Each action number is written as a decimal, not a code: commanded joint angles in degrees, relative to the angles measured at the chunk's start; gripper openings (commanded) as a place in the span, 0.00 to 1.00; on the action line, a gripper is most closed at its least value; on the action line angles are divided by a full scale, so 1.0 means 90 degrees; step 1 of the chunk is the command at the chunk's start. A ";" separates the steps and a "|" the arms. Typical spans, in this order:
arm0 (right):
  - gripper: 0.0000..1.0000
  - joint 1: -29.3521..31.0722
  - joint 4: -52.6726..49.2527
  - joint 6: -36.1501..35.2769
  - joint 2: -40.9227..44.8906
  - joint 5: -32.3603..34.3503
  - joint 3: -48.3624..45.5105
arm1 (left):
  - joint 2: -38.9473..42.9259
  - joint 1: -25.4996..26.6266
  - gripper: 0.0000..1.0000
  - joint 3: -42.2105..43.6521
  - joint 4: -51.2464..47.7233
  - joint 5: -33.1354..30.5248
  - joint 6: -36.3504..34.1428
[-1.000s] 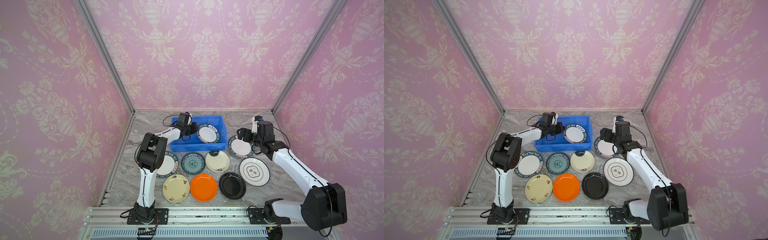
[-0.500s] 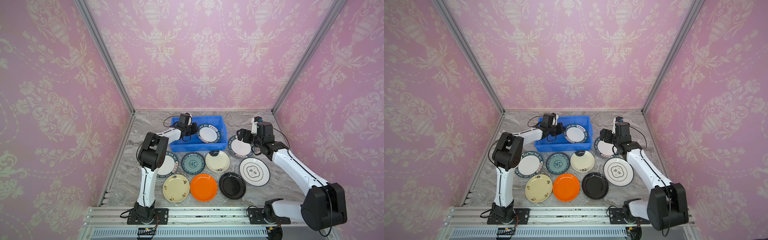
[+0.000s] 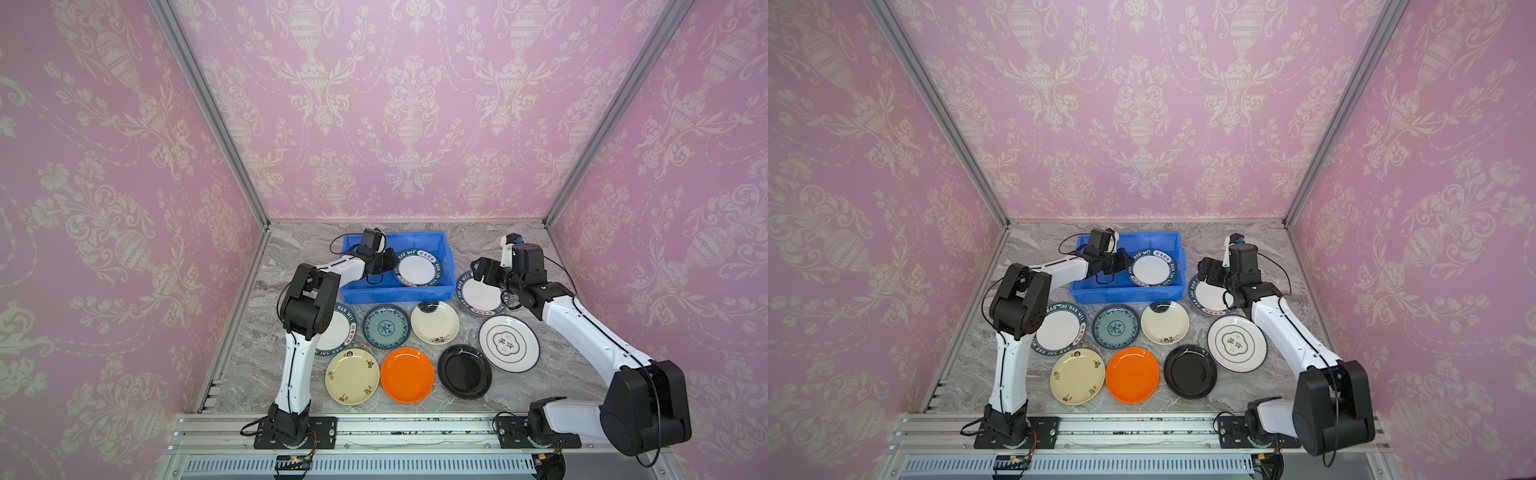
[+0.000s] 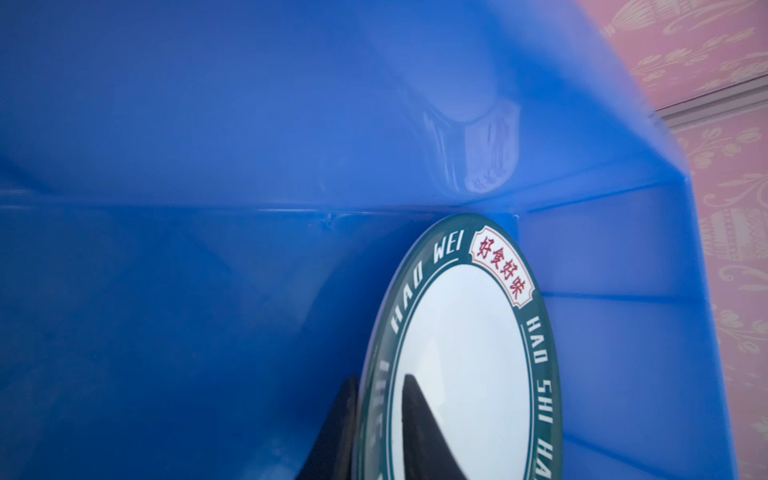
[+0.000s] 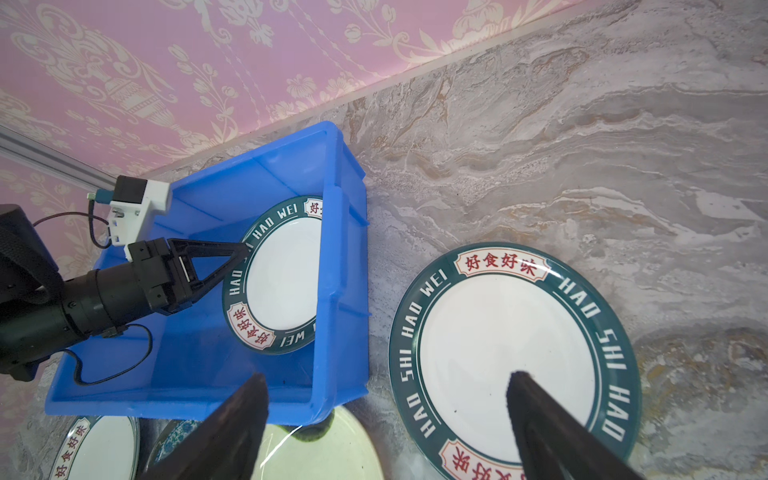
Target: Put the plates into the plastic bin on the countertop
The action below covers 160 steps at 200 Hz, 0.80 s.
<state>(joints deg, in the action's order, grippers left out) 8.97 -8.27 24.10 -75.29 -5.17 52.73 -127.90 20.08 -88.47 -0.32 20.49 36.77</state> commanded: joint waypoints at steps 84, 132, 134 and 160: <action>0.91 -0.0272 0.0100 0.0200 -0.0325 -0.0187 -0.0012 | 0.0324 0.0055 0.99 -0.1145 -0.1119 -0.0340 -0.1014; 0.90 -0.0361 0.0054 0.0150 -0.0150 -0.0139 0.0076 | 0.1325 0.0199 0.99 -0.1678 -0.2227 -0.1201 -0.1800; 0.90 -0.0362 0.0041 0.0146 -0.0131 -0.0143 0.0080 | 0.1404 0.0208 0.99 -0.1636 -0.2225 -0.1307 -0.1820; 0.90 -0.0352 -0.0143 0.0168 0.0041 -0.0322 0.0123 | 0.2862 0.0202 0.99 -0.0148 -0.1266 -0.2305 -0.1397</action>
<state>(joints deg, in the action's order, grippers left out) 5.69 -8.10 25.17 -77.78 -6.31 52.73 -114.98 21.47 -98.74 -15.51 9.52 24.49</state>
